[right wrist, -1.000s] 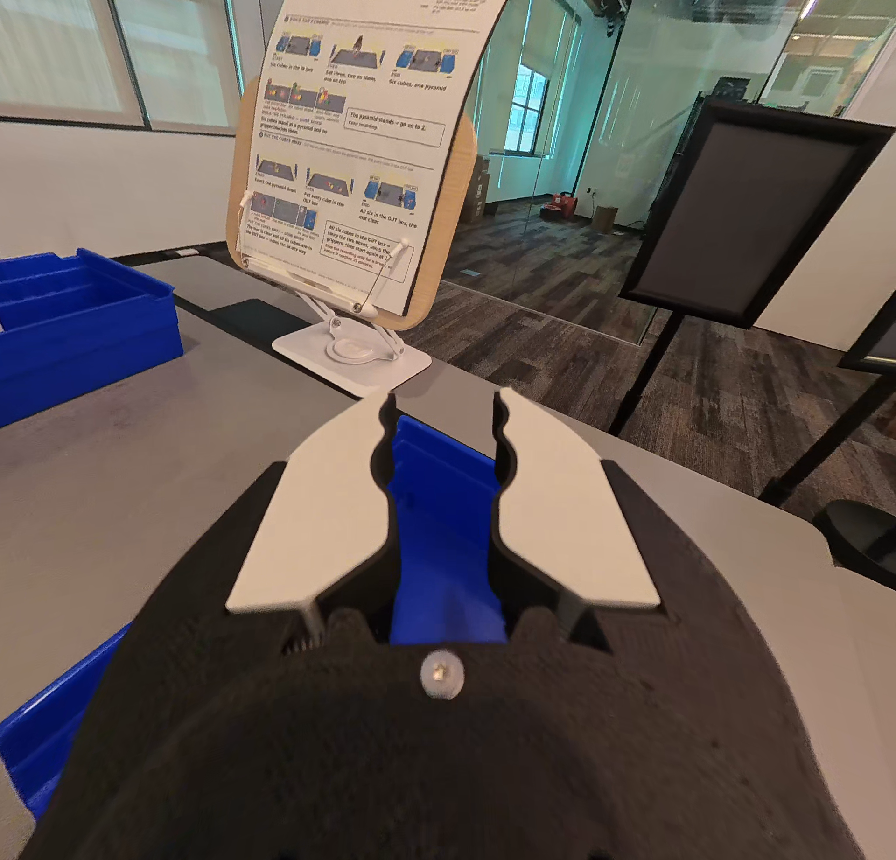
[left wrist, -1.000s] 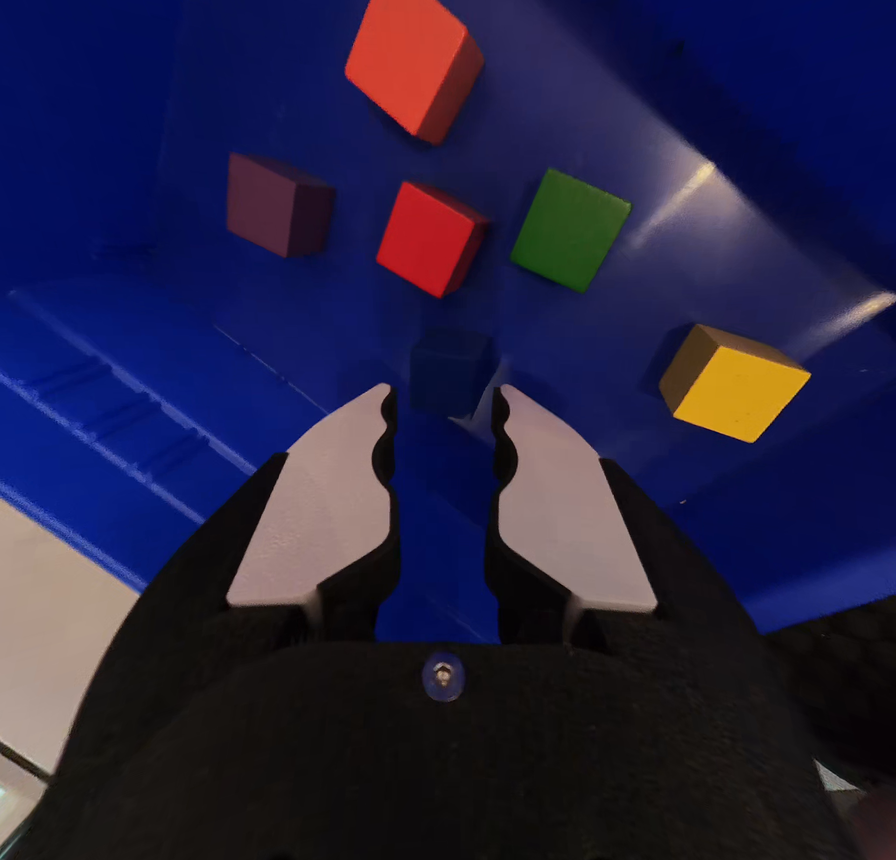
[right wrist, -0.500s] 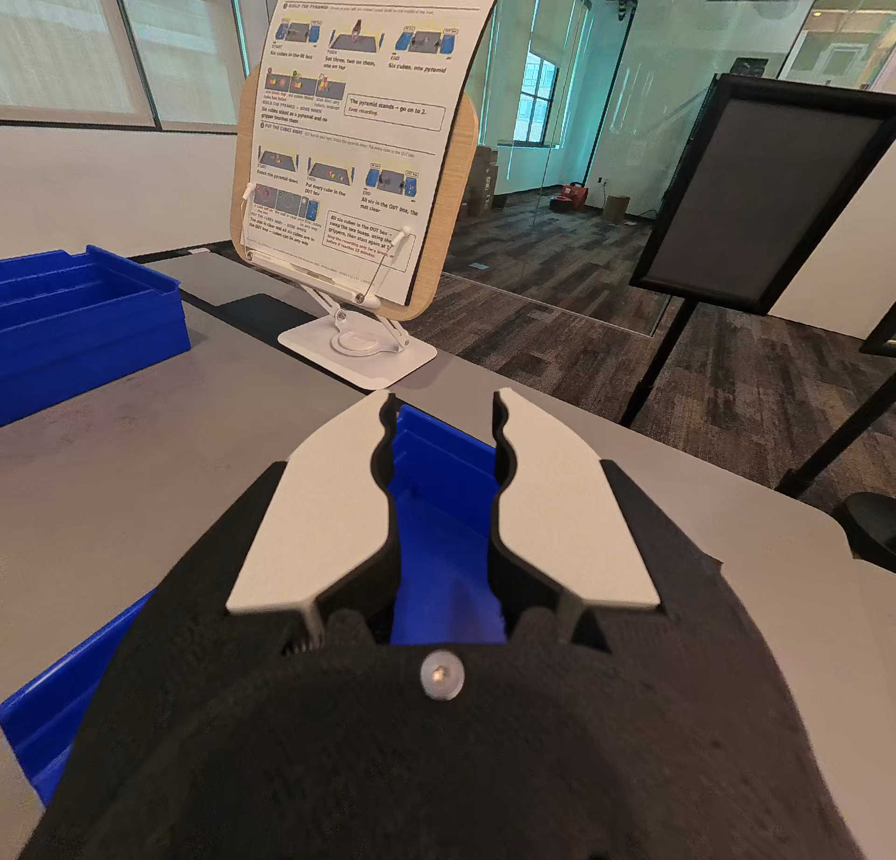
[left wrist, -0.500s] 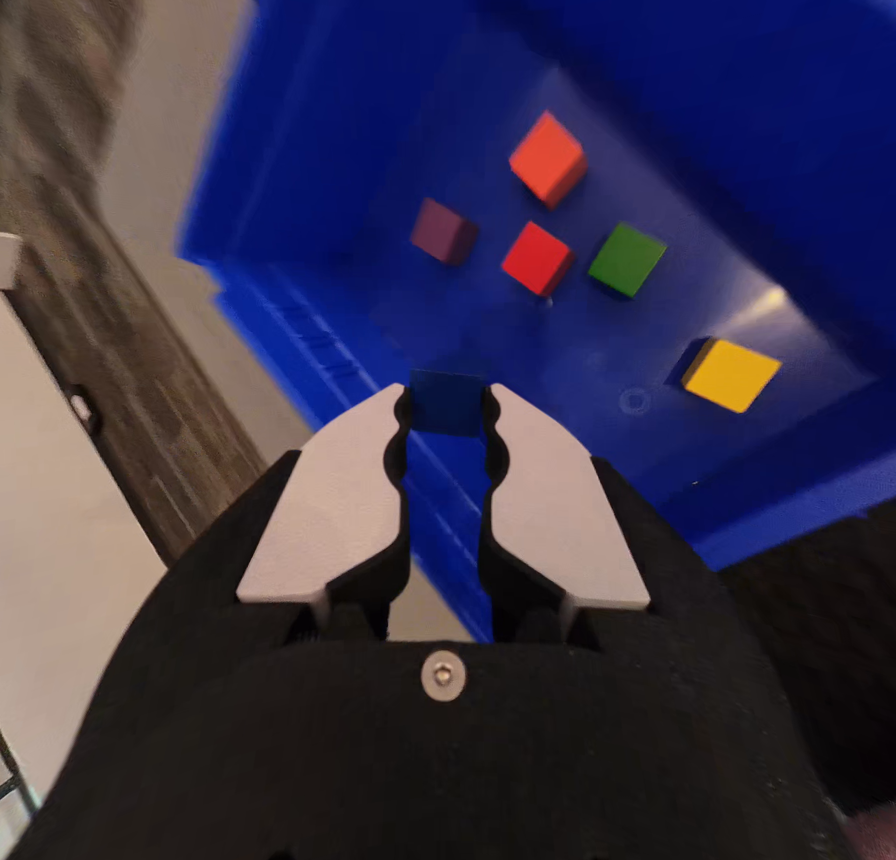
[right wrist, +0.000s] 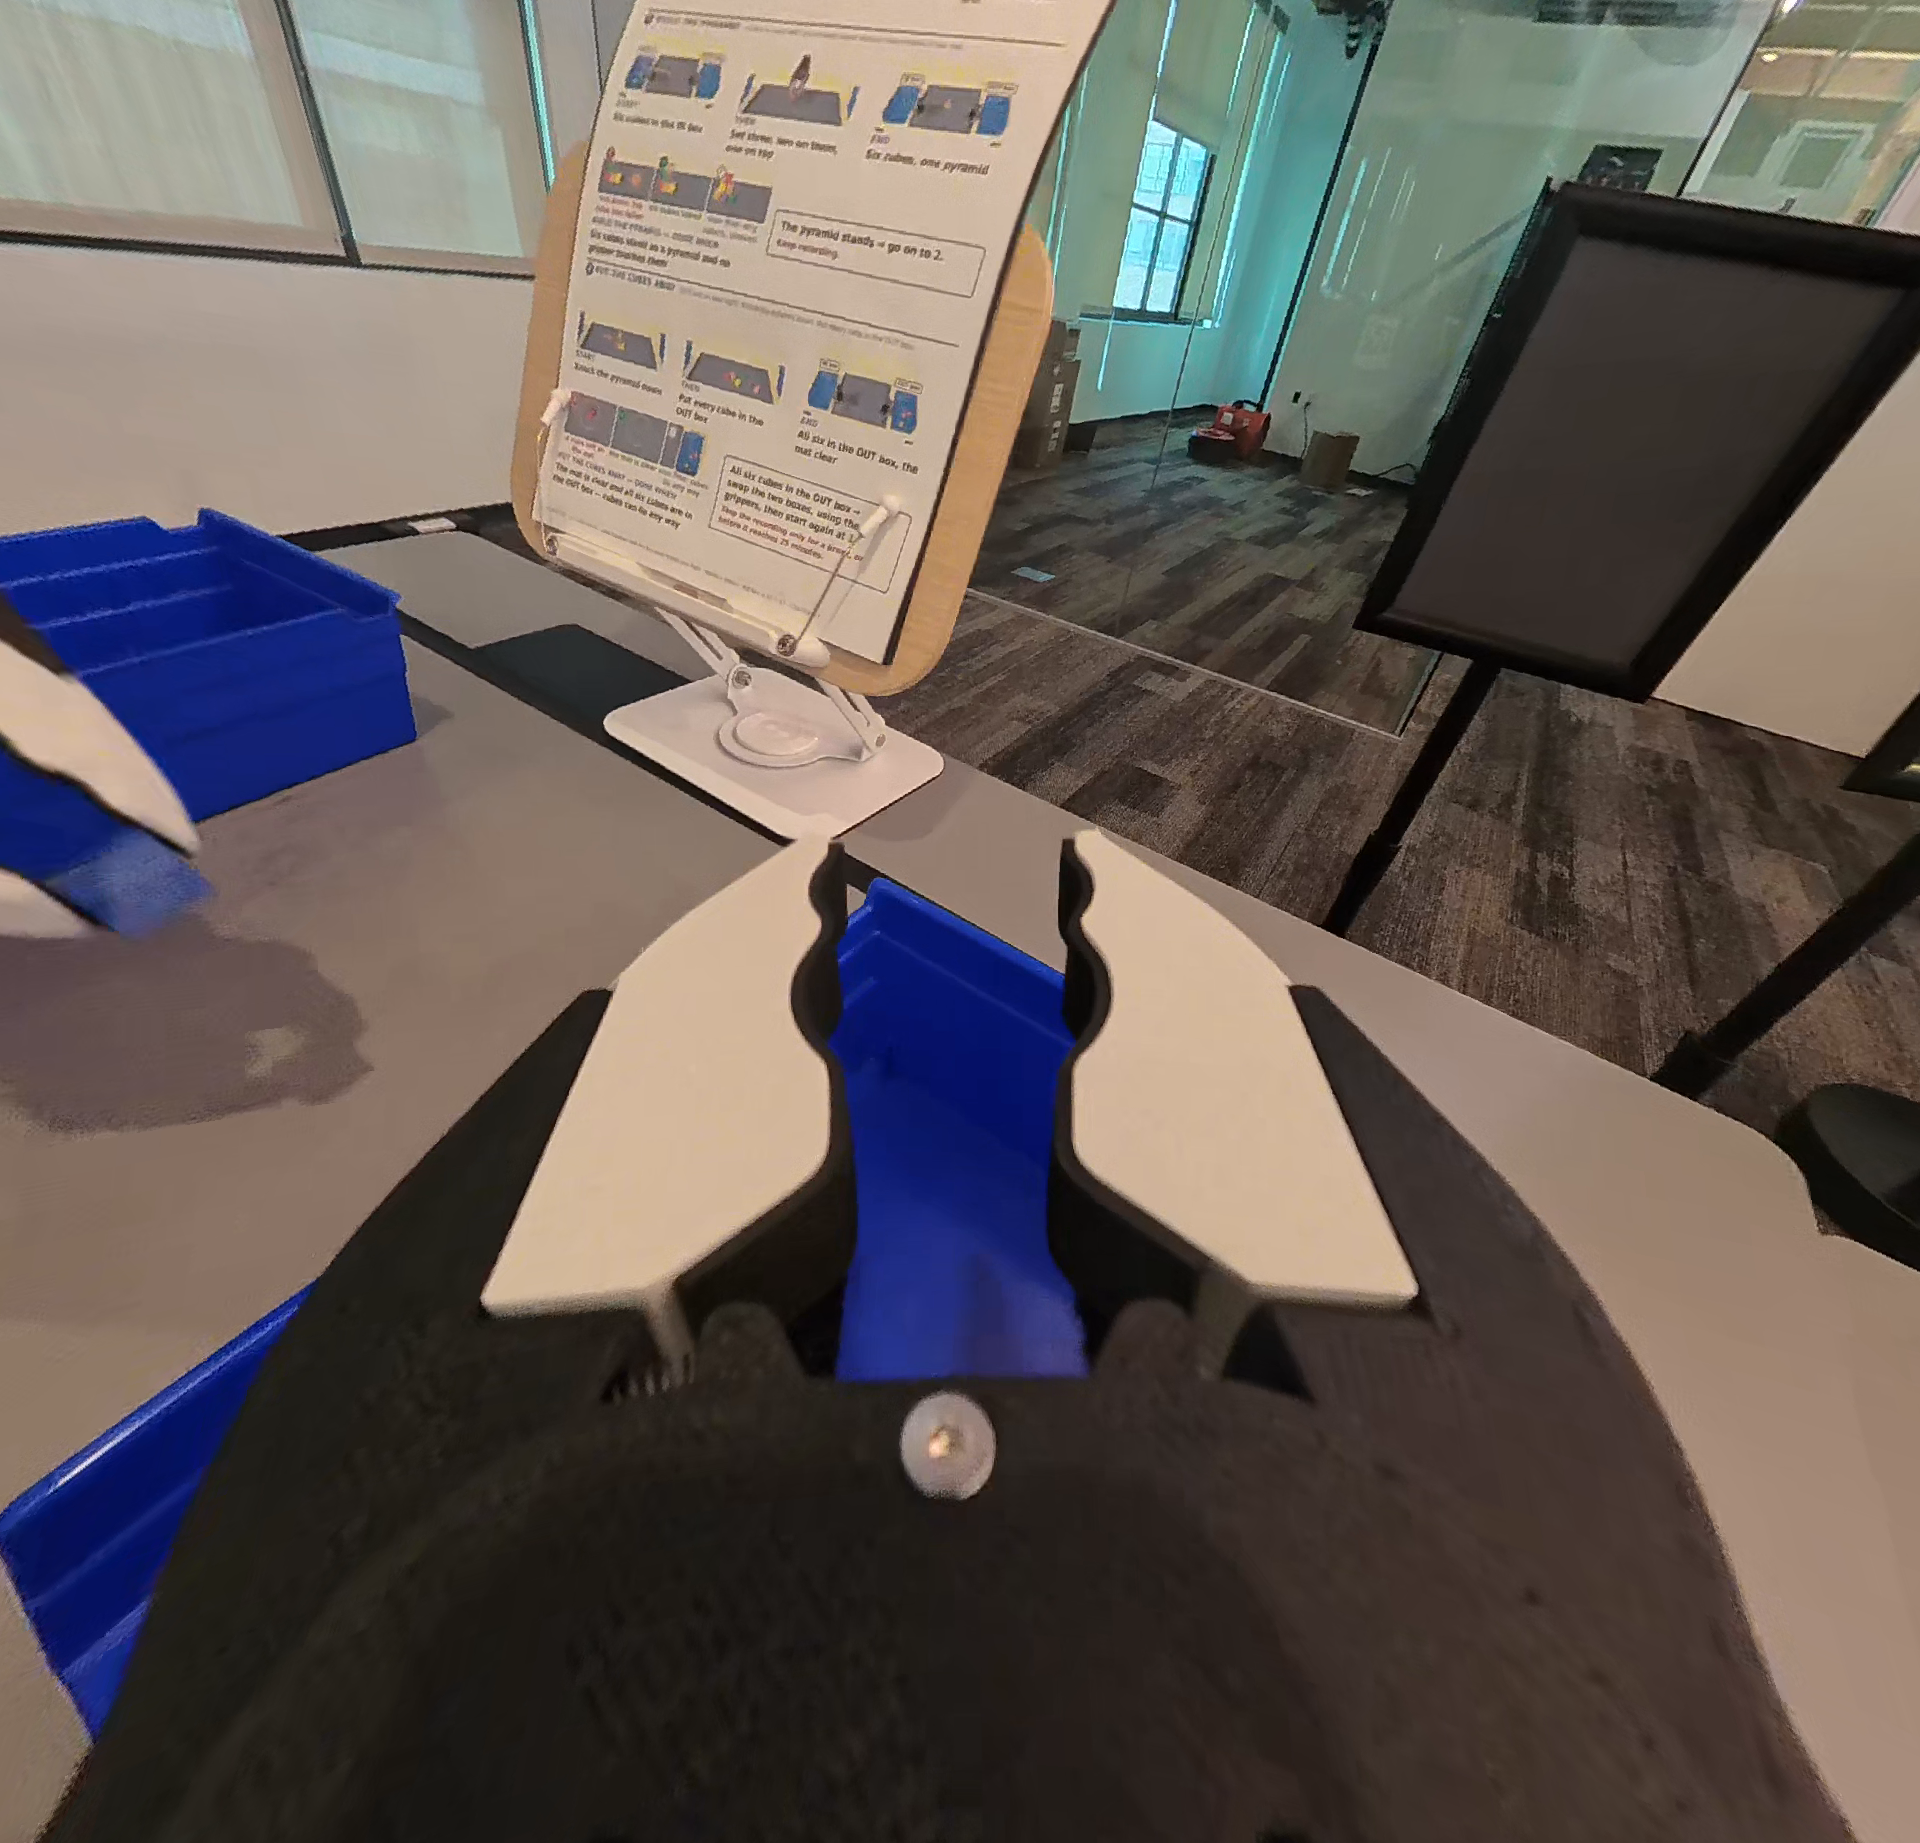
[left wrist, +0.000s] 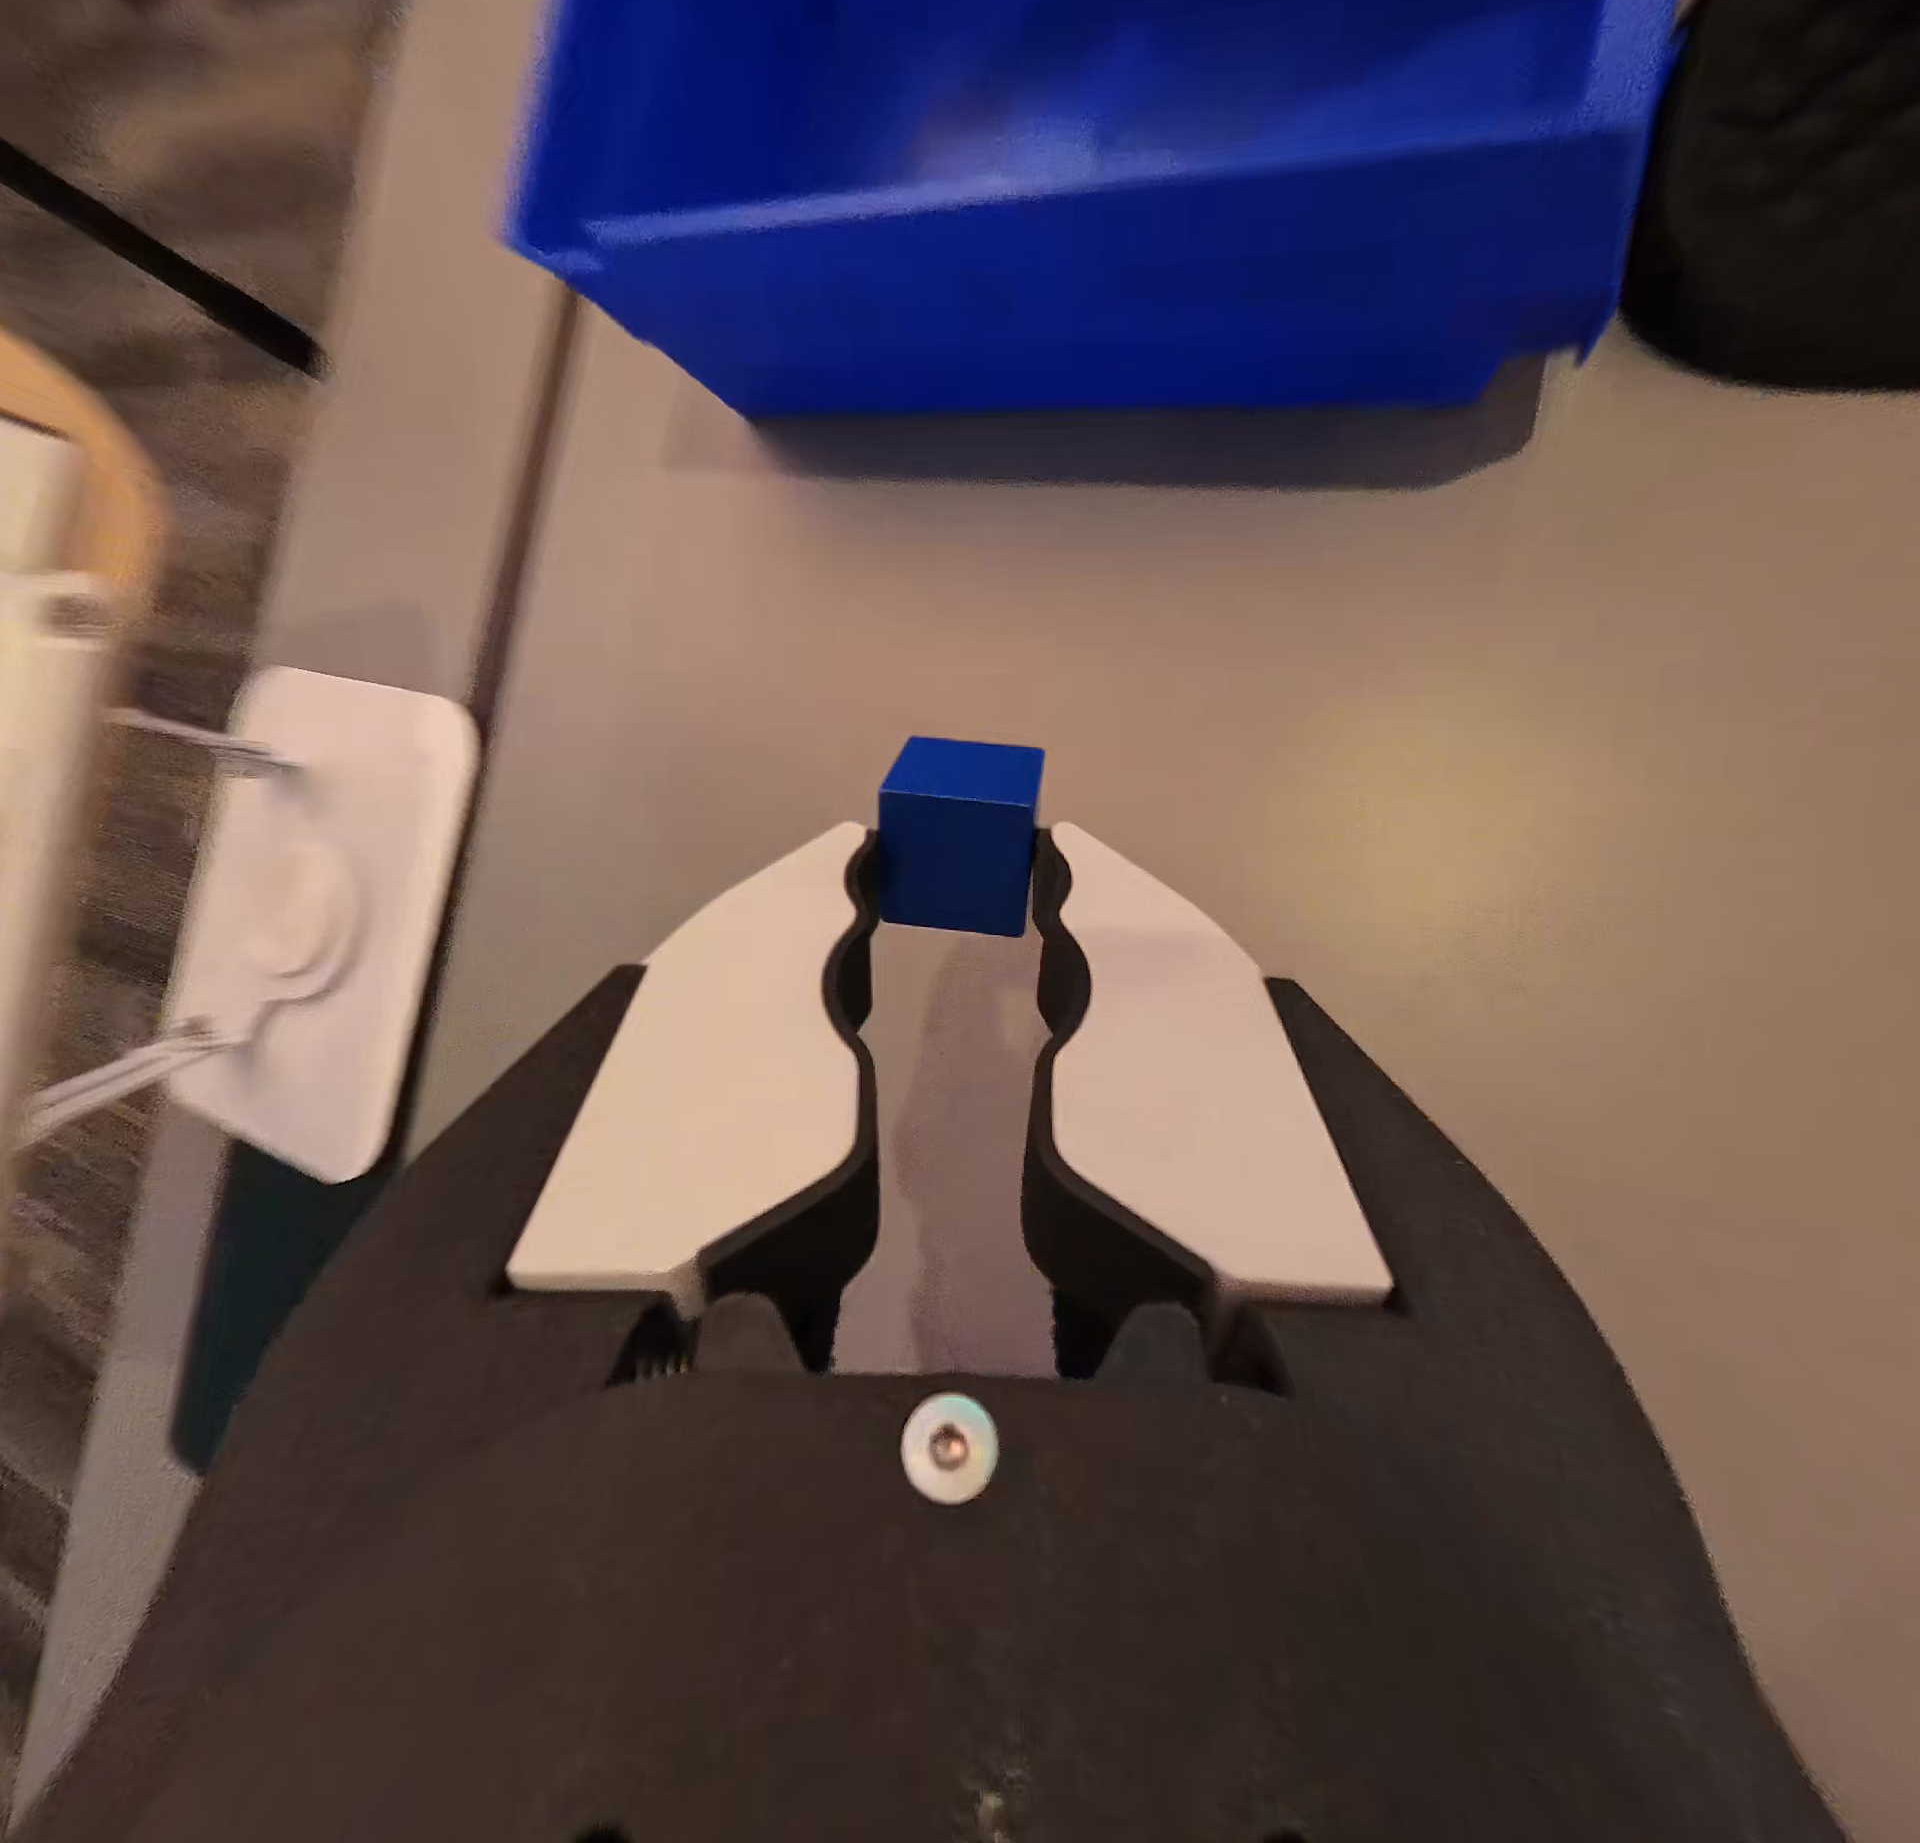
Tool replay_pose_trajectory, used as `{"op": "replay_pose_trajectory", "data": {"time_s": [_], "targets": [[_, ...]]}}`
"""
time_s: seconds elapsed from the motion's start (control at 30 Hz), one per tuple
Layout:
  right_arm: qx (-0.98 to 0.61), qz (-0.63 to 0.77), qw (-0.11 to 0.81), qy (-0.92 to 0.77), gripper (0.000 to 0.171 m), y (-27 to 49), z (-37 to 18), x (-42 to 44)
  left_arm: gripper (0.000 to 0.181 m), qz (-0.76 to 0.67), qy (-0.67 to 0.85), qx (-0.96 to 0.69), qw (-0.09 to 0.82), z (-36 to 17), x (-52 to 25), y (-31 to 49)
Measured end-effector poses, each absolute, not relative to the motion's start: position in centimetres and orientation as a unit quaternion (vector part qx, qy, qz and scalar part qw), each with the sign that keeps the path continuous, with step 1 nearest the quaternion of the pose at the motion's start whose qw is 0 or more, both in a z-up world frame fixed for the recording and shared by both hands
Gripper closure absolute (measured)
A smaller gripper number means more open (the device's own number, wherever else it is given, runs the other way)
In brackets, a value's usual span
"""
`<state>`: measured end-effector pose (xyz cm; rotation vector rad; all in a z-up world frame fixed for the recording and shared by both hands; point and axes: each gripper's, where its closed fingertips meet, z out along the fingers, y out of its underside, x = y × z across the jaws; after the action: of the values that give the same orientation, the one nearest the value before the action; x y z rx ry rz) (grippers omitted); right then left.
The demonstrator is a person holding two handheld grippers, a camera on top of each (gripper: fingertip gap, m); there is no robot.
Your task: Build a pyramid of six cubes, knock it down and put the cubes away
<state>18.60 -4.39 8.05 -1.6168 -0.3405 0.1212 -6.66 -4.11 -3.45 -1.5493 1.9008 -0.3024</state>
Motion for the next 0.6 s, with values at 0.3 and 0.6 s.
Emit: {"op": "replay_pose_trajectory", "data": {"time_s": [0.3, 0.6], "targets": [[-0.734, 0.077, 0.664, -0.125, 0.133, -3.8, 6.8, 19.1, 0.153, -0.009, 0.783, -0.595, 0.18, -13.1, -3.9, -2.7], [-0.739, 0.094, 0.657, -0.115, 0.133, -3.9, 6.2, 20.1, 0.153, 0.025, 0.797, -0.589, 0.13, -14.8, -4.2, -2.1]]}}
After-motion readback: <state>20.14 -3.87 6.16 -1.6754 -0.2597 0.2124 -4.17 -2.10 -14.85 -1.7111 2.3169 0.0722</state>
